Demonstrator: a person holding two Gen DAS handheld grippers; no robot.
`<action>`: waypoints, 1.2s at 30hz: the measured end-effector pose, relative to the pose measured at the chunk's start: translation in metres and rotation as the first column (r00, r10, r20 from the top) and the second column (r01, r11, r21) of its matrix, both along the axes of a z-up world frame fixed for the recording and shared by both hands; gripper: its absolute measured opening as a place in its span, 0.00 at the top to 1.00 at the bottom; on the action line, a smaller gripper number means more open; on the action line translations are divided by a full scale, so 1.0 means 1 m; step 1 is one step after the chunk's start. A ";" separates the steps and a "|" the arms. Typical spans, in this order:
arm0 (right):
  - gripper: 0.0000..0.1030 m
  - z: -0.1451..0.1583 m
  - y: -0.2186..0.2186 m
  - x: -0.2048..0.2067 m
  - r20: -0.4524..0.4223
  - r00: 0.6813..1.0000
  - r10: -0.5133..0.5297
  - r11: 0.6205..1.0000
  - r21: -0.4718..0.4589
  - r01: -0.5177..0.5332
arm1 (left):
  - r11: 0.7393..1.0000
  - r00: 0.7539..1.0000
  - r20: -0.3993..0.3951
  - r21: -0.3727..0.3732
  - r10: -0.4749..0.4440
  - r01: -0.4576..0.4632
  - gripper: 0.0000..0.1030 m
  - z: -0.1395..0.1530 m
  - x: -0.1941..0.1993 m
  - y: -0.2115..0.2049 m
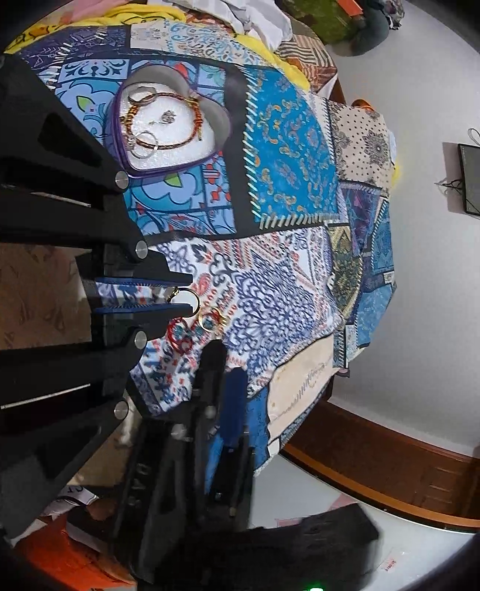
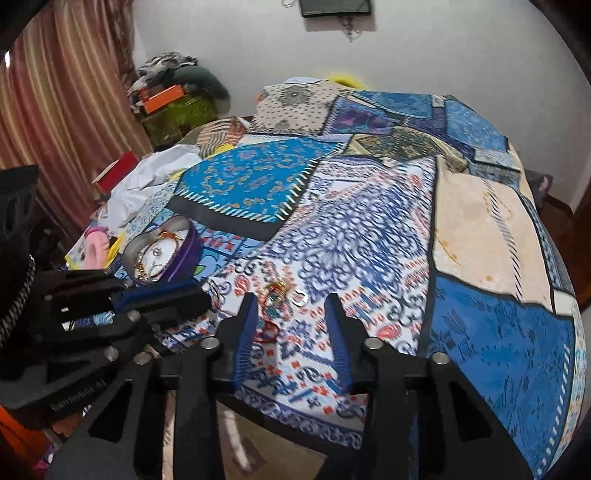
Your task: Organize jewelry
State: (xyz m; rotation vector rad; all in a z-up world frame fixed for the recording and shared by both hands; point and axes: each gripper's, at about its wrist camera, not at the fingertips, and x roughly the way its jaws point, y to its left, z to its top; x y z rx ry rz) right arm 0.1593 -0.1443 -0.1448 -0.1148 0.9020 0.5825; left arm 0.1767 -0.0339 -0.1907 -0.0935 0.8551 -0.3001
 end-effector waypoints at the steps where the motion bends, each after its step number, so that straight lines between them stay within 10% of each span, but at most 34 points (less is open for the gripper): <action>1: 0.72 0.000 0.003 0.002 0.001 1.000 0.010 1.000 -0.008 -0.010 | 1.000 1.000 -0.011 0.000 0.004 -0.004 0.93 -0.003 0.000 0.002; 22: 0.95 0.002 0.001 0.015 -0.015 1.000 -0.003 1.000 0.018 0.003 | 1.000 0.999 -0.048 -0.003 -0.005 0.005 0.92 -0.017 -0.001 0.006; 28: 0.95 0.014 -0.012 0.008 0.019 1.000 -0.023 0.999 0.027 0.023 | 1.000 0.999 -0.035 0.010 -0.011 0.012 0.58 -0.010 -0.009 0.005; 36: 0.95 0.011 -0.021 0.007 -0.011 0.999 -0.049 0.998 0.037 0.050 | 0.999 0.999 -0.038 0.032 -0.016 0.018 0.71 -0.015 -0.001 -0.002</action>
